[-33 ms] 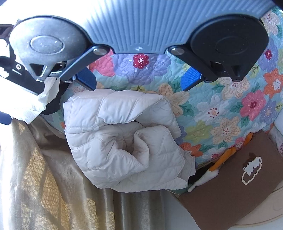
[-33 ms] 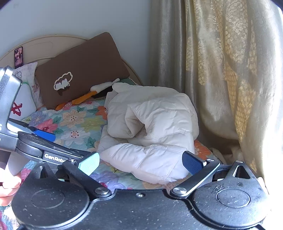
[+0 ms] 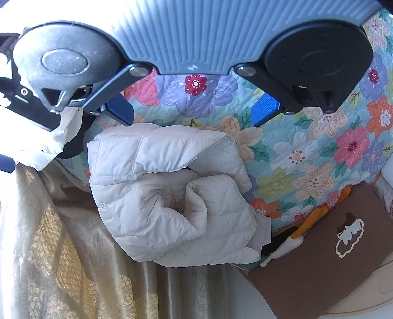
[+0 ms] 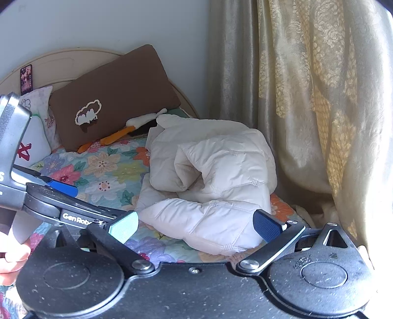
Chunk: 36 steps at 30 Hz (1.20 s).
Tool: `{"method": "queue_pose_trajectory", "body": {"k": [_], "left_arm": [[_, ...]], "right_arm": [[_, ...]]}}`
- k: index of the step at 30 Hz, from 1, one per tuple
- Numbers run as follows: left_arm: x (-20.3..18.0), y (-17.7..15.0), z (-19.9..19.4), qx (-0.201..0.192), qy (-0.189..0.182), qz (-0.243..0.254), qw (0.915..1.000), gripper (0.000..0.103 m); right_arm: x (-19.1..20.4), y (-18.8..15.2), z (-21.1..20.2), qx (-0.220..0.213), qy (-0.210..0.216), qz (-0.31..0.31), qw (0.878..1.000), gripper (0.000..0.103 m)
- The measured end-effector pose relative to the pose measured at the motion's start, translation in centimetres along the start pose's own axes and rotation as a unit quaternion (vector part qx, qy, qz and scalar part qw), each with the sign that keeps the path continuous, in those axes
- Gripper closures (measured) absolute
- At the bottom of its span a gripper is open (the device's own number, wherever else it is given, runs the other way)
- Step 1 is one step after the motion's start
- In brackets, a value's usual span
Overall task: Fold clothes
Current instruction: 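Move both grippers toward the crumpled white puffer jacket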
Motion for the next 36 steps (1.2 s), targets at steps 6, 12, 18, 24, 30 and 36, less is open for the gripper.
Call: {"method": "queue_pose_trajectory", "body": {"k": [6,12,18,24,30,36], "left_arm": [[0.6,-0.1,0.2,0.000,-0.024,-0.024,0.9994,0.000],[1.4,0.1,0.2,-0.009,-0.006,-0.020,0.9997,0.000],[1.7,-0.1,0.3,-0.006,-0.005,-0.023,0.9997,0.000],[1.9,-0.5,0.6,-0.002,-0.005,-0.028,0.9996,0.000],[2.1,-0.5,0.8,0.005,-0.008,-0.033,0.9994,0.000],[2.5,-0.9,1.6,0.025,-0.026,-0.047,0.9982,0.000]], "right_arm": [[-0.3,0.1,0.2,-0.012,0.001,-0.005,1.000,0.001],[0.3,0.5,0.3,-0.014,-0.018,-0.022,0.999,0.001],[0.1,0.7,0.5,-0.017,-0.013,-0.012,1.000,0.001],[0.2,0.4,0.4,-0.022,-0.010,-0.010,1.000,0.001],[0.8,0.5,0.1,-0.036,-0.003,-0.027,0.999,0.001],[0.8,0.8,0.2,-0.040,-0.004,-0.021,0.999,0.001]]}}
Point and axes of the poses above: each gripper's, at about its wrist camera, not at the fingertips, and z roughly the way its jaws point, x to its left, y to its top, the point moved 4 cm from there along z, roughly the way its jaws point, and after that the axes turned 4 degrees about y, right-handed, at the moved point
